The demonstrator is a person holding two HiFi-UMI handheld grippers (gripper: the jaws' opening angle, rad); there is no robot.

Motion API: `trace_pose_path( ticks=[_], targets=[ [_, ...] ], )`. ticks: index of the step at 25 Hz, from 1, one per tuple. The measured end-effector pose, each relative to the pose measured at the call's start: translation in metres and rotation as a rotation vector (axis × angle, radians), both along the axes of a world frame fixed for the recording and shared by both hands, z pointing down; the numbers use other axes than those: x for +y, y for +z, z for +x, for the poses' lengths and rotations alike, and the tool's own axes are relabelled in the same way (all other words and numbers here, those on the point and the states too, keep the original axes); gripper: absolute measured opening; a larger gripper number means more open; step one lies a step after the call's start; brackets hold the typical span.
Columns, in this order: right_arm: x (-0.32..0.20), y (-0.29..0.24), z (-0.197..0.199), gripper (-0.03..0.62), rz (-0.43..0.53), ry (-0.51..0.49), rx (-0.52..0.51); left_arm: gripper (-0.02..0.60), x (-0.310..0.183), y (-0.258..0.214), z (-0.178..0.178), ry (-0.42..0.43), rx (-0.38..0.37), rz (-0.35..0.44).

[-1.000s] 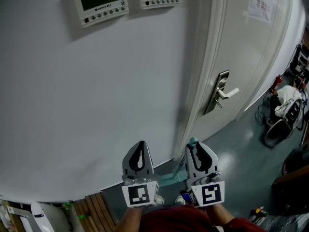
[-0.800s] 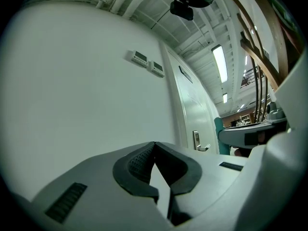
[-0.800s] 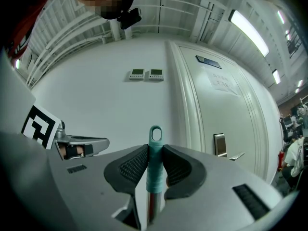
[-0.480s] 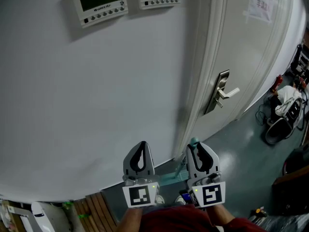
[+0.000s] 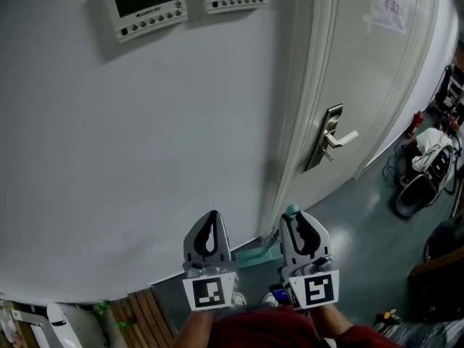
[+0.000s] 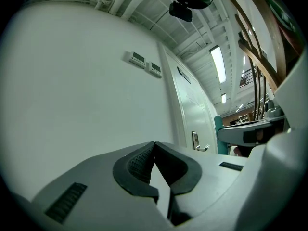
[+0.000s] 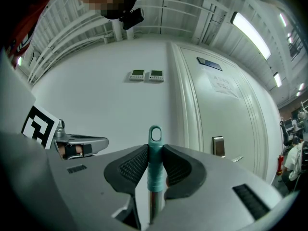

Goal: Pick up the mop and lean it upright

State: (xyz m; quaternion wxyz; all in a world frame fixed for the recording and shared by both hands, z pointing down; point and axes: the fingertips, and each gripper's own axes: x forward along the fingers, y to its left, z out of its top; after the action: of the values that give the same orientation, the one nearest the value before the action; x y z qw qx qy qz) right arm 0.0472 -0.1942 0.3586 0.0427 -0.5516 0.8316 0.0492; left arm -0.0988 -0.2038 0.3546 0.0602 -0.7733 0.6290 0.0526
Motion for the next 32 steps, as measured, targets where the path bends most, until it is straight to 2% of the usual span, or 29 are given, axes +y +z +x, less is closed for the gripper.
trace_pose_path(
  ticks=[27, 32],
  targets=[
    [-0.010, 0.090, -0.008, 0.109, -0.188, 0.002, 0.052, 0.014, 0.005, 0.005, -0.003, -0.018, -0.002, -0.010],
    [-0.010, 0.113, -0.011, 0.107, -0.176, -0.020, 0.064, 0.014, 0.007, 0.007, -0.005, -0.023, -0.008, -0.015]
  ],
)
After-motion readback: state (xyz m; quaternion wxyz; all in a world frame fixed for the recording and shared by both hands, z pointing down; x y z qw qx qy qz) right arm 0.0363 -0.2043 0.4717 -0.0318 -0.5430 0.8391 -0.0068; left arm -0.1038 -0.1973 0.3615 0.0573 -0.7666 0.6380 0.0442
